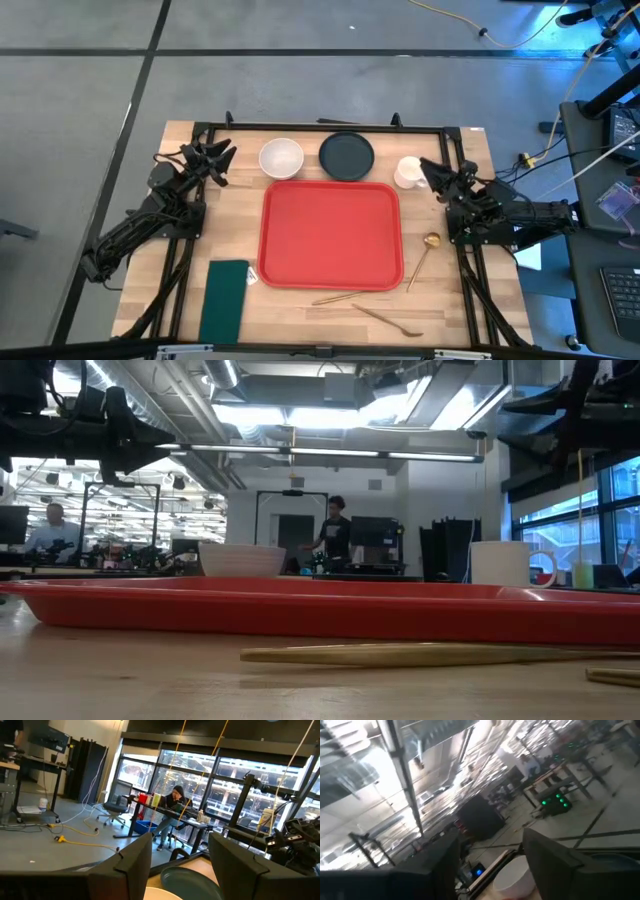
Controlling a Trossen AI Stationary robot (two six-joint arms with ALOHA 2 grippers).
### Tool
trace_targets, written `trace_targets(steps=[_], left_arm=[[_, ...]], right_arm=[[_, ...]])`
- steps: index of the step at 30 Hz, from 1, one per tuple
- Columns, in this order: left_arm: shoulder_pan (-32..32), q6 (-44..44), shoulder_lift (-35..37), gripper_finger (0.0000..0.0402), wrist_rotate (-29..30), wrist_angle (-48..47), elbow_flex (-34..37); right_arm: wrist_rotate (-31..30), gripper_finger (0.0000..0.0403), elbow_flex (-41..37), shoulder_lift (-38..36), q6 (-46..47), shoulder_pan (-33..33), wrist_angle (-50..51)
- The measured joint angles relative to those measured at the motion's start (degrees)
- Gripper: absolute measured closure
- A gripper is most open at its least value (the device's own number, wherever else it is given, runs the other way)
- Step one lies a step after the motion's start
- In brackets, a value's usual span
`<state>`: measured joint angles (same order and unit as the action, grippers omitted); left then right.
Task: Set up tray
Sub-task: Put the white mug on the red serving tray
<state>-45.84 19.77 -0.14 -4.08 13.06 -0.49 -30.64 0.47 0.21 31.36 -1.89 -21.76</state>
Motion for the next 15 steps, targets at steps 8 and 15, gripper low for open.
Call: trace_targets(steps=[8, 15], left_arm=[[0.0, 0.5, 0.0, 0.0215, 0.8, 0.0, 0.0], [0.0, 0.5, 0.0, 0.0215, 6.9, 0.0, 0.0]], right_arm=[[-8.9, 0.0185, 13.3, 5.2, -3.5, -0.1, 16.0], [-15.8, 0.0222, 36.8, 22.7, 4.5, -1.0, 50.2]])
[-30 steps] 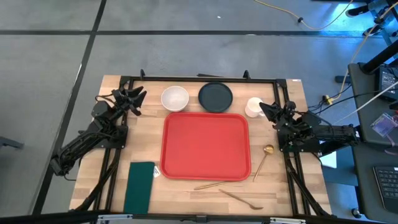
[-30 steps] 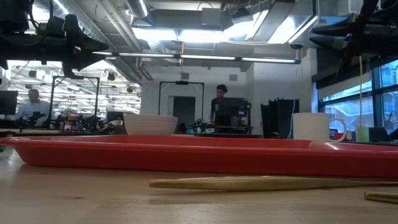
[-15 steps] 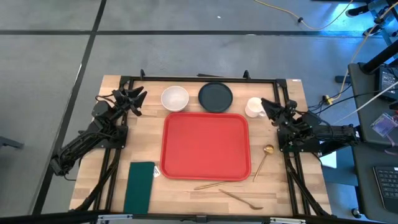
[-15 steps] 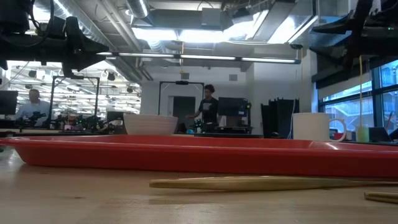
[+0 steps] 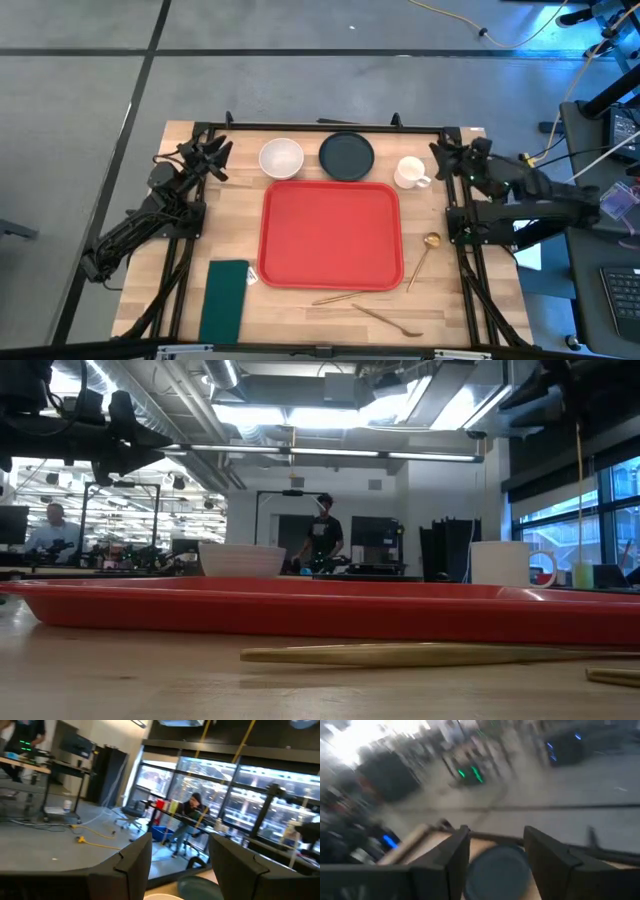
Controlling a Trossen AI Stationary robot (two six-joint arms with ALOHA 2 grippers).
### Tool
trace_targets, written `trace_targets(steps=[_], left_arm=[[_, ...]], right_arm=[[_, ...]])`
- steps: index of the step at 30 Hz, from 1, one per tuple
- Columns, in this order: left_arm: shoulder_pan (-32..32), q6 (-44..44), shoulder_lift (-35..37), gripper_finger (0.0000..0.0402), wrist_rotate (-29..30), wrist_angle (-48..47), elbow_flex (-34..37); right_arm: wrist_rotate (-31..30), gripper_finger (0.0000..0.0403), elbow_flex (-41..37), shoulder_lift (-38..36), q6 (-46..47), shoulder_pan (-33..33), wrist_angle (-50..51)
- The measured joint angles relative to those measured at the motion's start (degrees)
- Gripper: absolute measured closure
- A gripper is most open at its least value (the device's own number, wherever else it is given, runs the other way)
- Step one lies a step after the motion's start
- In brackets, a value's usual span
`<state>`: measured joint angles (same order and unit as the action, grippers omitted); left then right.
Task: Set up tray
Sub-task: Put the white mug on the red serving tray
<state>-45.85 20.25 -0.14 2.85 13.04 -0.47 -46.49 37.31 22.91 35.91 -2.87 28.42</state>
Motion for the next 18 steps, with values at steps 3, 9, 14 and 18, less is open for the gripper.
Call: trace_targets(steps=[3, 9, 14, 18], left_arm=[[0.0, 0.1, 0.0, 0.0215, 0.3, 0.0, 0.0], [0.0, 0.2, 0.0, 0.0215, 0.2, 0.0, 0.0], [0.0, 1.5, 0.0, 0.0215, 0.2, 0.0, 0.0], [0.0, 1.7, 0.0, 0.0215, -0.1, 0.0, 0.0]], right_arm=[[0.0, 0.0232, 8.5, 8.6, 6.5, -2.7, 13.2], [10.5, 0.0239, 21.2, 23.3, 17.9, -12.7, 36.7], [21.4, 0.0239, 24.5, 31.0, 17.0, -22.8, 40.8], [31.2, 0.0239, 24.3, 36.0, 9.4, -30.3, 39.9]])
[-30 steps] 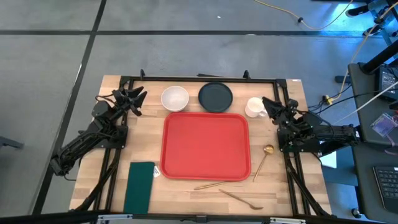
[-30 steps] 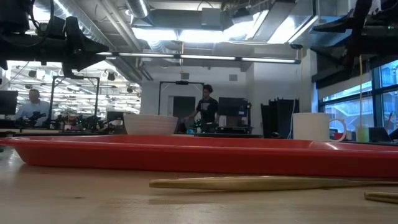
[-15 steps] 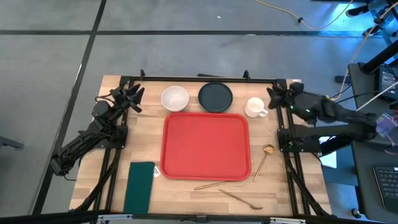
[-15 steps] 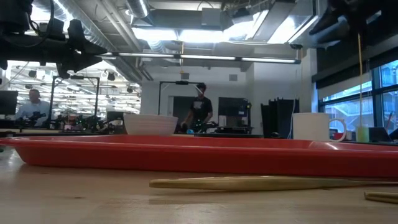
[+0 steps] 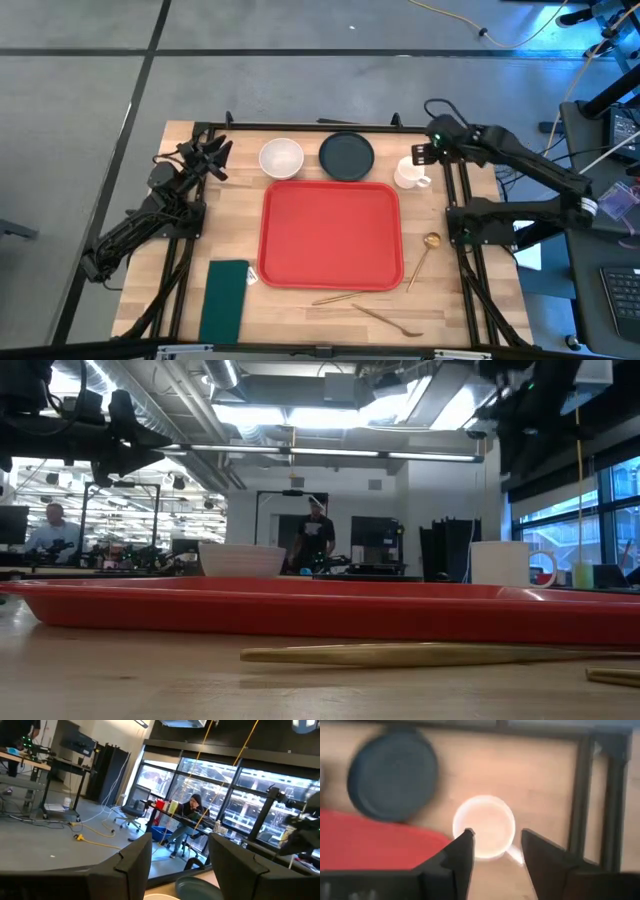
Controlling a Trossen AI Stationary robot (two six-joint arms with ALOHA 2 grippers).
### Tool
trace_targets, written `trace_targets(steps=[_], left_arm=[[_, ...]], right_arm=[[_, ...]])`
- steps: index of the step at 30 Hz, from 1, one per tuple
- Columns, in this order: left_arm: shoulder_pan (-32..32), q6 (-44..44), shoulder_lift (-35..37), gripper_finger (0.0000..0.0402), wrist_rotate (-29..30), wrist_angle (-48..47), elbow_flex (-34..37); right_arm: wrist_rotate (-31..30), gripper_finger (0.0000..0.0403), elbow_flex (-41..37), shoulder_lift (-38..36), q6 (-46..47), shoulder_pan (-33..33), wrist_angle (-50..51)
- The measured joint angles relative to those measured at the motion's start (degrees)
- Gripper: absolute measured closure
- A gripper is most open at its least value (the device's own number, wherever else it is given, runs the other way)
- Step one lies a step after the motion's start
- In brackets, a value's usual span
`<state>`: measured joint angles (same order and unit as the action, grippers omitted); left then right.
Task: Set up tray
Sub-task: Put the white mug on the red serving tray
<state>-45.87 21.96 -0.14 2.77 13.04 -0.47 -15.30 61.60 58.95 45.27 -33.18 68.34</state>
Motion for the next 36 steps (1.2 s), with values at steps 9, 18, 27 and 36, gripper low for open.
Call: trace_targets(steps=[9, 18, 27, 36], left_arm=[[0.0, 1.5, 0.0, 0.0215, -2.8, -0.1, 0.0], [0.0, 1.4, 0.0, 0.0215, -2.8, -1.4, 0.0], [0.0, 1.4, 0.0, 0.0215, -2.8, -4.1, 0.0], [0.0, 1.3, 0.0, 0.0215, -2.8, -4.1, 0.0]], right_arm=[[7.4, 0.0239, 0.0, 10.1, -6.5, -10.0, -1.1], [10.5, 0.0239, 0.0, 17.0, -14.4, -13.7, -0.9], [10.6, 0.0239, -0.1, 23.2, -16.7, -13.7, -0.7], [11.8, 0.024, -0.1, 28.7, -20.7, -14.2, -2.4]])
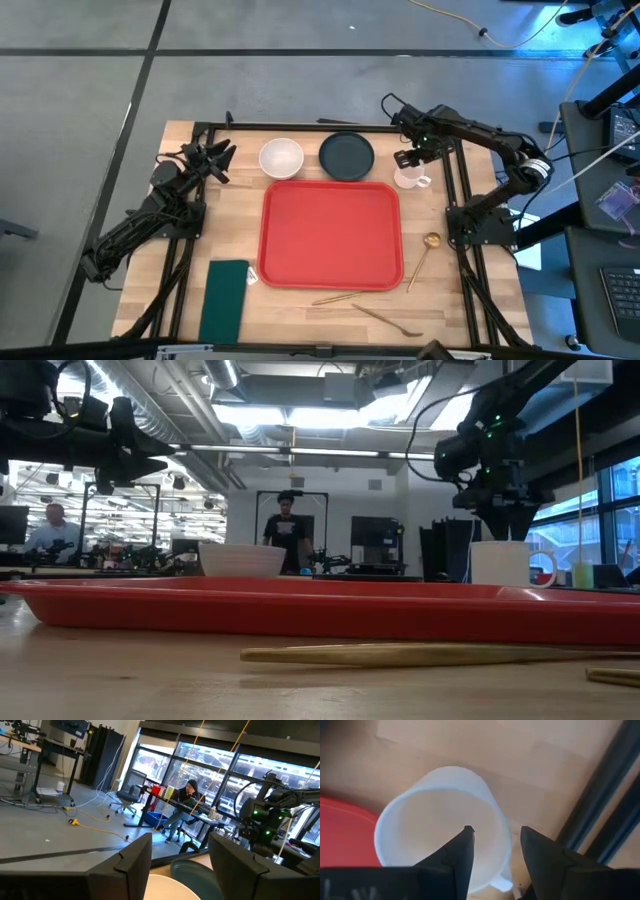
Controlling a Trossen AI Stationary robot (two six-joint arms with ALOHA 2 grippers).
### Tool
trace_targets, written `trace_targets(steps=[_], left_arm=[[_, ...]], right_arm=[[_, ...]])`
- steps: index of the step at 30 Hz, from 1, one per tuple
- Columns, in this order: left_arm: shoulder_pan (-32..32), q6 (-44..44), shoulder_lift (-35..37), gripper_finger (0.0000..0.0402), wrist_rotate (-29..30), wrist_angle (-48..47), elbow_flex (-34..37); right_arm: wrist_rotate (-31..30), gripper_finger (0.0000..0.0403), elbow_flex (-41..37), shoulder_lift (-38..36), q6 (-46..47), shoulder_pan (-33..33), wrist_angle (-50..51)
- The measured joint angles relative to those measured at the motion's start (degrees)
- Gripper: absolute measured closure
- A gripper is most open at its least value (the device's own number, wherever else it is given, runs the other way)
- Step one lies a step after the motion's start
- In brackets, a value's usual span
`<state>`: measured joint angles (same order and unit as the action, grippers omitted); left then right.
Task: Set up tray
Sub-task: Put the white mug on the red serving tray
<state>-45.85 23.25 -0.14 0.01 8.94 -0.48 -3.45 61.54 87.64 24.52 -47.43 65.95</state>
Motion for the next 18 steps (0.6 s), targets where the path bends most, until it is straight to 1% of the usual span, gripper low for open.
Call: trace_targets(steps=[4, 7, 11, 16, 18], left_arm=[[0.0, 0.0, 0.0, 0.0215, 0.0, 0.0, 0.0], [0.0, 0.0, 0.0, 0.0215, 0.3, 0.0, 0.0], [0.0, 0.0, 0.0, 0.0215, 0.3, 0.0, 0.0], [0.0, 0.0, 0.0, 0.0215, 0.4, 0.0, 0.0], [0.0, 0.0, 0.0, 0.0215, 0.4, 0.0, 0.0]], right_arm=[[1.7, 0.0248, 0.0, 2.6, -2.9, -0.8, -0.7], [1.7, 0.0266, 0.0, 4.4, -5.4, -0.8, -1.5], [1.7, 0.0311, 0.0, 5.8, -7.4, -0.8, -2.6], [1.9, 0.0387, 0.0, 5.9, -11.2, -0.8, -2.9], [1.6, 0.0392, 0.0, 5.2, -12.7, -0.7, -3.1]])
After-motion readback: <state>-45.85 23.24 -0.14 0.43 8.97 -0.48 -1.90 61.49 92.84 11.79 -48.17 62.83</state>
